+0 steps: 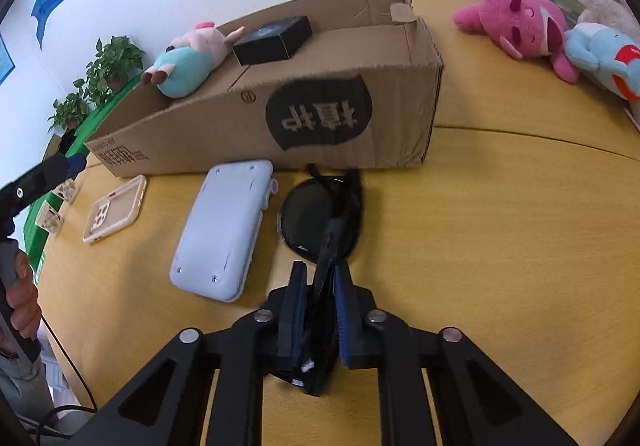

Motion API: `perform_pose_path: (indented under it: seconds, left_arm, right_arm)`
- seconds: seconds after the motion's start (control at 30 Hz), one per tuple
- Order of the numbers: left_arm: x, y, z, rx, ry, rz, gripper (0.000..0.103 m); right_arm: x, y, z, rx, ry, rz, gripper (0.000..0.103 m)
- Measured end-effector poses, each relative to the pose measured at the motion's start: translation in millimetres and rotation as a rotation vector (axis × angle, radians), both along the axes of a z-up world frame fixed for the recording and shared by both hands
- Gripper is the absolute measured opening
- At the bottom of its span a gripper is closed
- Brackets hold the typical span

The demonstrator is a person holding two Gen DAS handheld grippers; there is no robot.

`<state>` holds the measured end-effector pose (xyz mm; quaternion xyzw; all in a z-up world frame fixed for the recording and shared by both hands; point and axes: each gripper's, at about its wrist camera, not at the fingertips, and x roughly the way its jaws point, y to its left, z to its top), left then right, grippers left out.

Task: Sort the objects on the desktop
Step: 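Grasp the black sunglasses on the table with the right tool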

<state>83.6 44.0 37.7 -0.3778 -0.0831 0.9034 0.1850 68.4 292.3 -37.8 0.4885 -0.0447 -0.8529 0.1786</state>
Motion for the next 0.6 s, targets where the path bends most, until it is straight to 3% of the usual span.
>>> perform_pose_path:
  seconds: [0.2, 0.3, 0.37, 0.47, 0.6]
  left_arm:
    - [-12, 35, -13, 0.032, -0.064, -0.122, 0.084]
    - [-25, 64, -29, 0.082, -0.152, -0.230, 0.081]
    - [-32, 83, -39, 0.113, -0.200, -0.292, 0.075]
    - [-47, 106, -58, 0.223, -0.309, -0.363, 0.057]
    - [-56, 125, -74, 0.224, -0.373, -0.375, 0.038]
  right_arm:
    - [13, 10, -6, -0.059, -0.019, -0.019, 0.010]
    - [19, 12, -7, -0.083, -0.017, -0.042, 0.010]
    - [22, 12, -8, -0.100, -0.018, -0.049, 0.010]
    - [24, 8, -7, -0.105, -0.011, -0.043, 0.010]
    - [26, 9, -7, -0.120, -0.007, -0.039, 0.010]
